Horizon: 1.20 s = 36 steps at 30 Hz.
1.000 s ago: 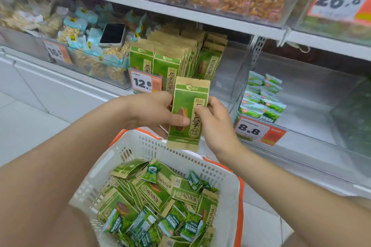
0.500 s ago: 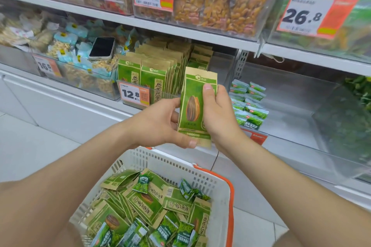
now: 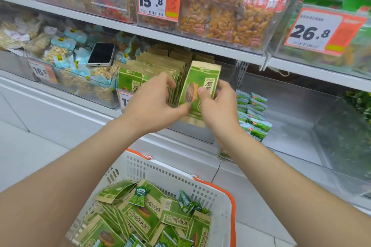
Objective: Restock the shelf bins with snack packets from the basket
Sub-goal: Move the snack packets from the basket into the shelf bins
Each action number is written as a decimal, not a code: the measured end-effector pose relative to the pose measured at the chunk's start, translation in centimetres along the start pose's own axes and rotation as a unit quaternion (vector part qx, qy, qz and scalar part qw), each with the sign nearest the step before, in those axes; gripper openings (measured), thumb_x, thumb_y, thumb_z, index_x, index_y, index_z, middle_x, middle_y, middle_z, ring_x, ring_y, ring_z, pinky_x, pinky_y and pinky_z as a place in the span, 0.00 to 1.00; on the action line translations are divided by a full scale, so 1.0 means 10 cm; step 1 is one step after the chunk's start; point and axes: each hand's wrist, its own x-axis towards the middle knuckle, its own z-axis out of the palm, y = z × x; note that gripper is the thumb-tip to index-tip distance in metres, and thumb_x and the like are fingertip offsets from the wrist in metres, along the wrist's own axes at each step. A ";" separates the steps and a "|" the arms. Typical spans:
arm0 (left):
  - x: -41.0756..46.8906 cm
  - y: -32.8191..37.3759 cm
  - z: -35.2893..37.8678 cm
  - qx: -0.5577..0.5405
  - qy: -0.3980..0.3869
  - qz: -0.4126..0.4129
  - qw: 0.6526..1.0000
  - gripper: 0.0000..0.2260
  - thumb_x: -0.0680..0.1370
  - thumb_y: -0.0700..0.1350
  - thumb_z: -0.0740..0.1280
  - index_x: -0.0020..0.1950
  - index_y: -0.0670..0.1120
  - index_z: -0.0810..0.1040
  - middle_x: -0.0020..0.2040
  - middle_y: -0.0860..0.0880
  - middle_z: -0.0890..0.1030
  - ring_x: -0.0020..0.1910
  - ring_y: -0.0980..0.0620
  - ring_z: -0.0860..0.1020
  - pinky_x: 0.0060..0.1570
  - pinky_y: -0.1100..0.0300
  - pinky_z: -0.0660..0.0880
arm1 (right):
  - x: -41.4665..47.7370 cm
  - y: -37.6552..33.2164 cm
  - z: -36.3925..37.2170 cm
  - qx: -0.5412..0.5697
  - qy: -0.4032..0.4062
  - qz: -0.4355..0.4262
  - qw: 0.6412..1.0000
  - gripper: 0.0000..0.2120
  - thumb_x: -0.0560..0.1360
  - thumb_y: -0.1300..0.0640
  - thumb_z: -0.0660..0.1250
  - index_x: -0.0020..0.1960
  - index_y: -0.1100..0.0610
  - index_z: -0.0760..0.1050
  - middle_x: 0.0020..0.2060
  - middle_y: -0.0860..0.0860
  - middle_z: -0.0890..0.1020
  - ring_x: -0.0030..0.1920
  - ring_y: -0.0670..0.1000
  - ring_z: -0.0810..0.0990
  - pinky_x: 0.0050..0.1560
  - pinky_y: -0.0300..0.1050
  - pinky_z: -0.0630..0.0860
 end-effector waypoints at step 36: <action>0.46 -0.41 0.33 0.212 0.061 0.058 0.974 0.27 0.67 0.53 0.70 0.64 0.50 0.69 0.66 0.44 0.67 0.63 0.38 0.67 0.62 0.40 0.66 | 1.34 0.34 0.97 -0.152 0.023 0.164 0.974 0.37 0.82 0.57 0.66 0.83 0.59 0.48 0.78 0.63 0.62 0.75 0.63 0.67 0.72 0.54 0.66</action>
